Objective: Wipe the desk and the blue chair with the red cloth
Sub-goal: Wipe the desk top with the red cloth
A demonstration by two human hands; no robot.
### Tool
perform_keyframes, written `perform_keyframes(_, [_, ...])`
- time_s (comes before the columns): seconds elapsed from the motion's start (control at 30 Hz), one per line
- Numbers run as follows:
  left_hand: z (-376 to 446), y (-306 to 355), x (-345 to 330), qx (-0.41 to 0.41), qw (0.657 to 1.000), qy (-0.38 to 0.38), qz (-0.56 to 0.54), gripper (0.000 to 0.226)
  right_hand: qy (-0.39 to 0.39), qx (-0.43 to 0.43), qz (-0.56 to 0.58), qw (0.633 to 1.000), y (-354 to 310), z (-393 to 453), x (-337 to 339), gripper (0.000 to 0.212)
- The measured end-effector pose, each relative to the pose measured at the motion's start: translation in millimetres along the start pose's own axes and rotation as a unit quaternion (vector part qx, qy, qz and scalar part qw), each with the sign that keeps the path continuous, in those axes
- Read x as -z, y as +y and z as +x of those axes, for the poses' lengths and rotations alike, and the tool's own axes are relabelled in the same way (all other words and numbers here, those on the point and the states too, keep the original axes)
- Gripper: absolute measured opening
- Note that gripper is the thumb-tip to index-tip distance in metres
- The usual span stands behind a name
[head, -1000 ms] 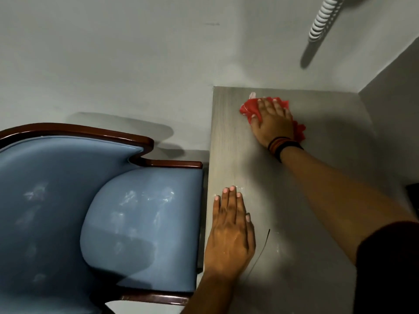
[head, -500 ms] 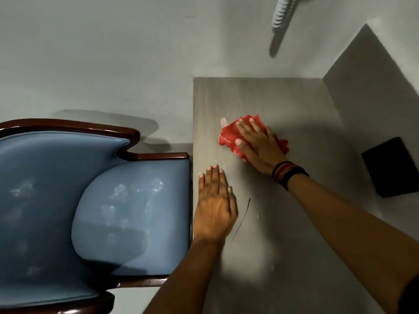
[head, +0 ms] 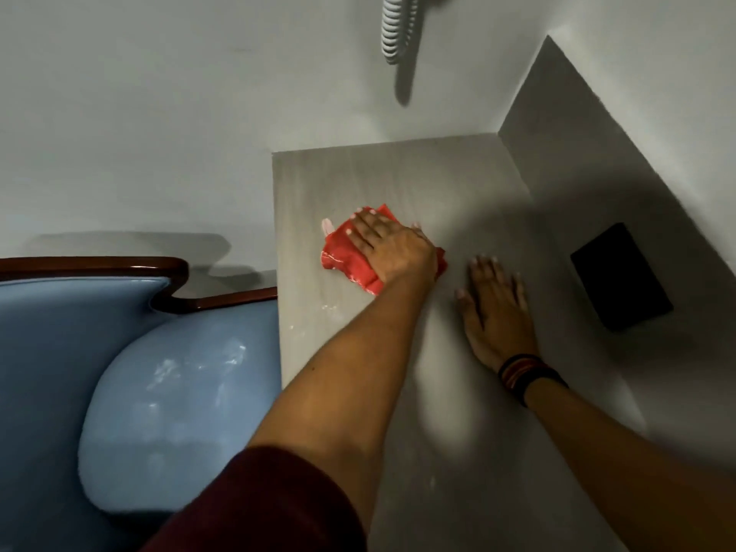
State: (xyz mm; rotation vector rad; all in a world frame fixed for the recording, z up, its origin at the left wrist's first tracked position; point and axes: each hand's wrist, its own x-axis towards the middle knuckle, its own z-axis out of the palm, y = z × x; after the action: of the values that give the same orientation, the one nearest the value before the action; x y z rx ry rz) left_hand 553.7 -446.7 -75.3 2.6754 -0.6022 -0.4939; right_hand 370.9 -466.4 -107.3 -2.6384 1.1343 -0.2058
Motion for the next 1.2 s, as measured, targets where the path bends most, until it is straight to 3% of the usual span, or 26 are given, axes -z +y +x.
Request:
perform_keyframes(0.1, [12.5, -2.5, -16.9, 0.011, 0.997, 0.054, 0.061, 0.083, 0.008, 0.007, 0.000, 1.000, -0.1, 0.7, -2.7, 0.072])
perform_keyframes(0.27, [-20.7, -36.9, -12.5, -0.059, 0.994, 0.060, 0.073, 0.079, 0.005, 0.003, -0.007, 1.000, 1.1, 0.7, -2.4, 0.070])
perform_keyframes(0.43, [-164.5, -118.3, -14.0, -0.071, 0.992, 0.085, 0.058, 0.077, -0.003, 0.000, -0.021, 1.000, -2.5, -2.1, -0.9, 0.075])
perform_keyframes(0.6, [-282.7, -187.5, -20.2, -0.122, 0.985, 0.041, 0.119, 0.075, -0.011, -0.008, -0.023, 1.000, -9.2, -5.1, 5.0, 0.075])
perform_keyframes(0.73, [-244.5, -174.2, -12.9, -0.159, 0.977, 0.030, 0.137, 0.080, 0.002, -0.005, -0.019, 1.000, -6.8, -6.5, 1.4, 0.072])
perform_keyframes(1.0, [-43.0, -100.9, 14.4, -0.235, 0.960, -0.005, 0.151, 0.084, 0.029, -0.005, 0.005, 1.000, -1.8, -6.5, -5.0, 0.073])
perform_keyframes(1.1, [-61.5, -106.8, 8.5, -0.243, 0.956, 0.005, 0.162, 0.087, 0.032, -0.005, 0.019, 0.999, -3.8, -7.1, -2.8, 0.072])
perform_keyframes(1.2, [-137.5, -140.3, 3.1, -0.279, 0.948, 0.005, 0.151, 0.084, 0.032, -0.040, 0.044, 0.998, -12.0, -16.7, 3.1, 0.073])
